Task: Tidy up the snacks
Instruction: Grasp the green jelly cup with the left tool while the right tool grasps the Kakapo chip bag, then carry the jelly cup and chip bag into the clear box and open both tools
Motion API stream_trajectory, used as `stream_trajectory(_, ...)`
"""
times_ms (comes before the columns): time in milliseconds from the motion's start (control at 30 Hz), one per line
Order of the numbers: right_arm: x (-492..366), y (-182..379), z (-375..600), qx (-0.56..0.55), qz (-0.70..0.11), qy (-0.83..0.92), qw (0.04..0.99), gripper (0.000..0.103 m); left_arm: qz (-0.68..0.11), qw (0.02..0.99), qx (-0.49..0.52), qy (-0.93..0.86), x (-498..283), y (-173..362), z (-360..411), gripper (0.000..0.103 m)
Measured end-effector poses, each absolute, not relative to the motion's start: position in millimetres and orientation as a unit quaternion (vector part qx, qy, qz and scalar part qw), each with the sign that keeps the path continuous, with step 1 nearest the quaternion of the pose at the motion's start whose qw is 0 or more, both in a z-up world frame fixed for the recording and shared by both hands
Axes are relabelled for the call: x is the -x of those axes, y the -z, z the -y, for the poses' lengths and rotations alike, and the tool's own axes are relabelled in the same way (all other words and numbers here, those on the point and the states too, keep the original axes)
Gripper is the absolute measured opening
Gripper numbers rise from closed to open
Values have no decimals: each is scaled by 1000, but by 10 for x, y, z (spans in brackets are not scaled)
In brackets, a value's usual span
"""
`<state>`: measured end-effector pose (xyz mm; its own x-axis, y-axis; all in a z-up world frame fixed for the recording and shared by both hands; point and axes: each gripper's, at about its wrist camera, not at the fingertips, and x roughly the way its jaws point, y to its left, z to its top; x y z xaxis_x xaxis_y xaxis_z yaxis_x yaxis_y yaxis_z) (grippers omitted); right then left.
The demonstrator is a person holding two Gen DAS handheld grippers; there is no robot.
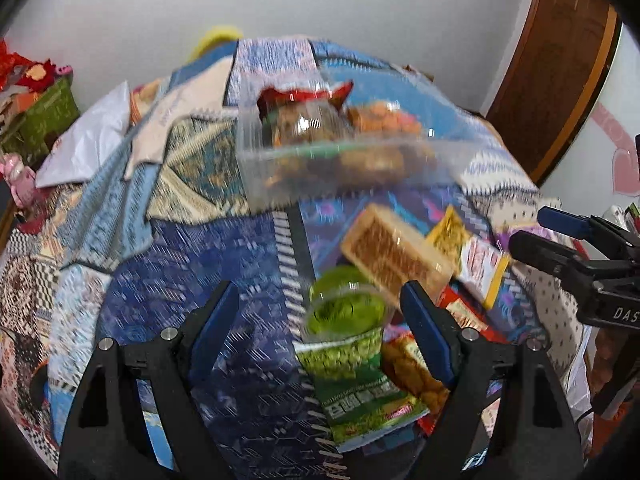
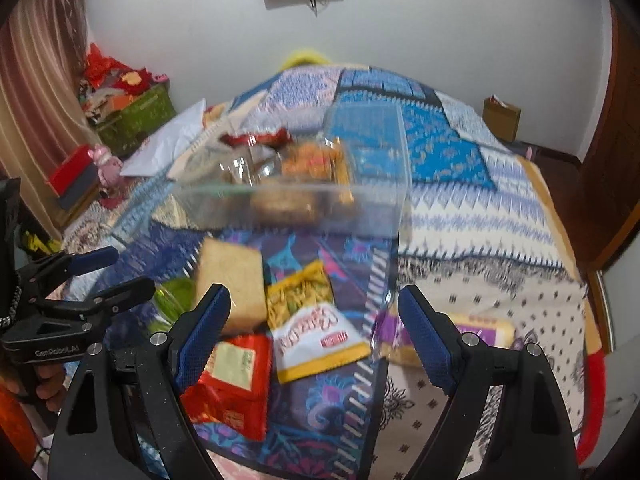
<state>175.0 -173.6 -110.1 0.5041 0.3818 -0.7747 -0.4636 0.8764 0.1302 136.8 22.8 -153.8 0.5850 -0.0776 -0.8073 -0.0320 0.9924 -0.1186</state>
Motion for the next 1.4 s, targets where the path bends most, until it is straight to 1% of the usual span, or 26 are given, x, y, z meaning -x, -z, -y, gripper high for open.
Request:
stream_trajectory(267,-1763,1450,1693,59,-472,-249,843,84,-488,868,78,32,-1446,1821,-144,83)
stream_trajectory(433,-1808,1517,1632,73,-475,-251,840,84,-486,871,63,18,-1526,1917,-118,83)
stream_trajectory(533,-1814,1552,1576,90,-473,-251,840,84,-488,869,80,16,-1577,1961,-162,83)
stream_trajectory(567,-1819,1564,1553,95,-473,-251,839,84,-486,870,84,16,-1585,1966,-177,80)
stream_trajectory(633,-1831,1589,1511,109,-473,-252,837,84,-479,873,90,18,-1587,1964,-184,72)
stream_trajectory(700,-1862,1613,1504,94,-483,-271,827,74,-476,874,93,24,-1579,1958,-182,60)
stream_trajectory(733,-1892,1640,1514,81,-493,-279,820,69,-477,874,94,26,-1573,1951,-184,60)
stream_trajectory(800,-1908,1633,1524,79,-489,-275,824,61,-473,875,99,28,-1561,1933,-200,60)
stream_trajectory(833,-1915,1627,1535,82,-488,-269,826,54,-472,876,101,28,-1558,1928,-212,60)
stream_trajectory(1033,-1866,1588,1607,74,-483,-269,830,50,-457,882,113,20,-1496,1840,-325,59)
stream_trajectory(1233,-1858,1496,1678,51,-476,-268,836,50,-430,895,114,15,-1426,1633,-399,59)
stream_trajectory(1400,-1857,1297,1704,40,-454,-264,850,49,-408,906,117,13,-1417,1439,-449,59)
